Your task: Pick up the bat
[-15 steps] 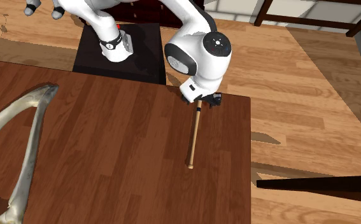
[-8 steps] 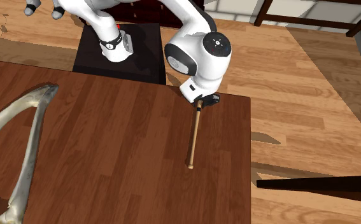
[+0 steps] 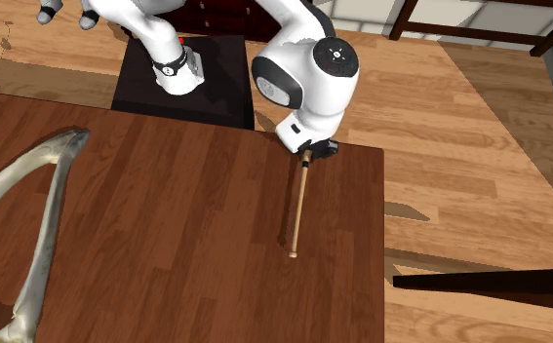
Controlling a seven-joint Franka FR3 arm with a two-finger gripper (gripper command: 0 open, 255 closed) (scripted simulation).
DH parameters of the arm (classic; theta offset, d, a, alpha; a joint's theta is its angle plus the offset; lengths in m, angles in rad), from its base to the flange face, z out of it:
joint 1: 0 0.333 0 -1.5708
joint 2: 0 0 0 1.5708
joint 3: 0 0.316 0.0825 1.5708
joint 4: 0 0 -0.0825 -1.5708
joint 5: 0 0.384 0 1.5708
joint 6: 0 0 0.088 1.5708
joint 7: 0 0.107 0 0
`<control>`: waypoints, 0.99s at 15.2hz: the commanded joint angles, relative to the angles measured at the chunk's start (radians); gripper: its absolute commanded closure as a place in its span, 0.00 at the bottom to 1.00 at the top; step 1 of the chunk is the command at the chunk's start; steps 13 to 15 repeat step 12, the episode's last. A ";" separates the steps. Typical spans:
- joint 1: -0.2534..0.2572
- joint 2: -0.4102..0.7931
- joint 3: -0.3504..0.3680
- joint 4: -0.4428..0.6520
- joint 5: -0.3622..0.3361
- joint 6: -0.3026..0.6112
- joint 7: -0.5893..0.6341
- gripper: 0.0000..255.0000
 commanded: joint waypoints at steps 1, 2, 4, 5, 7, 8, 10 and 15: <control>-0.005 -0.016 0.006 0.006 0.011 -0.020 -0.007 1.00; -0.007 -0.023 0.009 0.011 0.016 -0.031 -0.010 1.00; -0.010 -0.037 0.014 0.021 0.026 -0.053 -0.016 1.00; -0.012 -0.043 0.016 0.027 0.031 -0.063 -0.019 1.00; -0.015 -0.056 0.020 0.038 0.040 -0.085 -0.025 1.00; -0.016 -0.062 0.022 0.044 0.044 -0.096 -0.027 1.00; -0.019 -0.073 0.026 0.057 0.053 -0.119 -0.033 1.00; -0.019 -0.074 0.026 0.058 0.053 -0.121 -0.033 1.00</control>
